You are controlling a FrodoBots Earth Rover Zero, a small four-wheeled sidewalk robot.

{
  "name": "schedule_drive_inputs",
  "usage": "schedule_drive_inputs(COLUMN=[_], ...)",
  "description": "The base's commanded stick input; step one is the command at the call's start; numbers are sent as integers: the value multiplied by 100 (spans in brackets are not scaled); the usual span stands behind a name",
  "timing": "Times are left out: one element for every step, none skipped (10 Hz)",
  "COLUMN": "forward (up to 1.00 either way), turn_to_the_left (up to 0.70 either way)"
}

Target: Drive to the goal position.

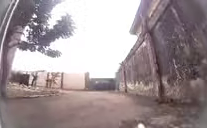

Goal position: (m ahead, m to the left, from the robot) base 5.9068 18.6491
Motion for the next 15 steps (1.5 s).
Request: schedule_drive_inputs(forward=[100,100,100,100,100,100,100,100,100,100,99,99,98,99,100], turn_to_the_left=[0,0,0,0,22,40,40,40,29,3,0,0,0,0,0])
